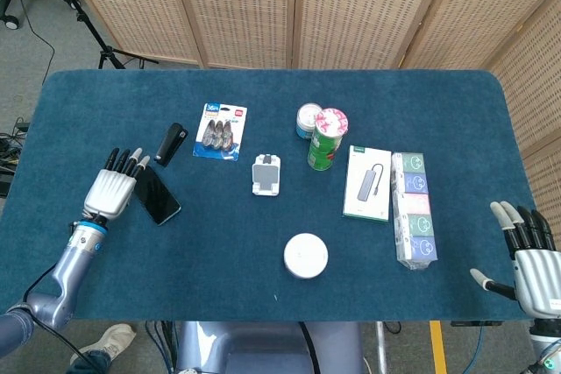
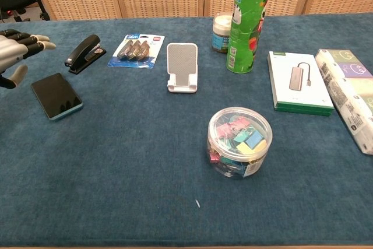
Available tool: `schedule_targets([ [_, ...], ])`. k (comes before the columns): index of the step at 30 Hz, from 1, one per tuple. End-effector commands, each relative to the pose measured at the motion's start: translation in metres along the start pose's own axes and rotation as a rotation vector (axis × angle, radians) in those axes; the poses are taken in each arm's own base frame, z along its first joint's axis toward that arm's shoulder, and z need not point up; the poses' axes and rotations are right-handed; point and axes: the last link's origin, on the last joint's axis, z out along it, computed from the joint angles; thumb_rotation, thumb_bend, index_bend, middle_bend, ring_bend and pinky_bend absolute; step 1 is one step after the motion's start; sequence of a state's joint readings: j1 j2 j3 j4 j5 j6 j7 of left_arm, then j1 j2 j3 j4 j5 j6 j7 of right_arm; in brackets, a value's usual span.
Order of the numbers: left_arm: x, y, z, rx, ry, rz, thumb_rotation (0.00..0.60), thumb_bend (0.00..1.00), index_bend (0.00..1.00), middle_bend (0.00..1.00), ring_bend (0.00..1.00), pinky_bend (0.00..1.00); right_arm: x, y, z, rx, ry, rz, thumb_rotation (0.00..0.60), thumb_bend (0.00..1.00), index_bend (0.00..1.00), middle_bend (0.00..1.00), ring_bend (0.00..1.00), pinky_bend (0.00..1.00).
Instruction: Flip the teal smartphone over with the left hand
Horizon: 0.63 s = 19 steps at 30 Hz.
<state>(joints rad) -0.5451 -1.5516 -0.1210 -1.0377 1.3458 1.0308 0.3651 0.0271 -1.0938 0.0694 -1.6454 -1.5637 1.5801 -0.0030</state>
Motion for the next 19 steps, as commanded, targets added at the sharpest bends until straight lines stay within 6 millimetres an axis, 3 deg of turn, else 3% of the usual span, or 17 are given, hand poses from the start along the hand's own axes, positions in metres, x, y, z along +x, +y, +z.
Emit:
schedule_targets([
  [1, 0.014, -0.007, -0.004, 0.034, 0.076, -0.082, 0.6, 0.76, 0.0, 0.0, 0.0, 0.0, 0.0, 0.0, 0.0, 0.0, 0.0, 0.001, 0.6, 0.0, 0.0, 0.0, 0.0, 0.0],
  [5, 0.032, -0.02, -0.02, 0.039, 0.14, -0.199, 0.6, 0.72, 0.0, 0.0, 0.0, 0.0, 0.001, 0.0, -0.001, 0.003, -0.002, 0.003, 0.6, 0.0, 0.0, 0.0, 0.0, 0.0],
  [8, 0.044, -0.029, -0.039, 0.029, 0.188, -0.293, 0.6, 0.58, 0.0, 0.0, 0.0, 0.0, 0.001, 0.0, -0.001, 0.004, 0.001, 0.003, 0.6, 0.0, 0.0, 0.0, 0.0, 0.0],
  [13, 0.047, -0.042, -0.084, 0.035, 0.211, -0.387, 0.6, 0.09, 0.0, 0.0, 0.0, 0.0, 0.001, -0.002, -0.002, 0.009, -0.005, 0.006, 0.6, 0.0, 0.0, 0.0, 0.0, 0.0],
  [15, 0.046, -0.047, -0.101, 0.058, 0.196, -0.417, 0.6, 0.03, 0.0, 0.0, 0.0, 0.0, 0.001, -0.002, -0.003, 0.012, -0.007, 0.005, 0.6, 0.0, 0.0, 0.0, 0.0, 0.0],
  [19, 0.046, -0.054, -0.134, 0.109, 0.196, -0.477, 0.6, 0.03, 0.0, 0.0, 0.0, 0.0, 0.001, -0.003, -0.004, 0.016, -0.003, 0.006, 0.6, 0.0, 0.0, 0.0, 0.0, 0.0],
])
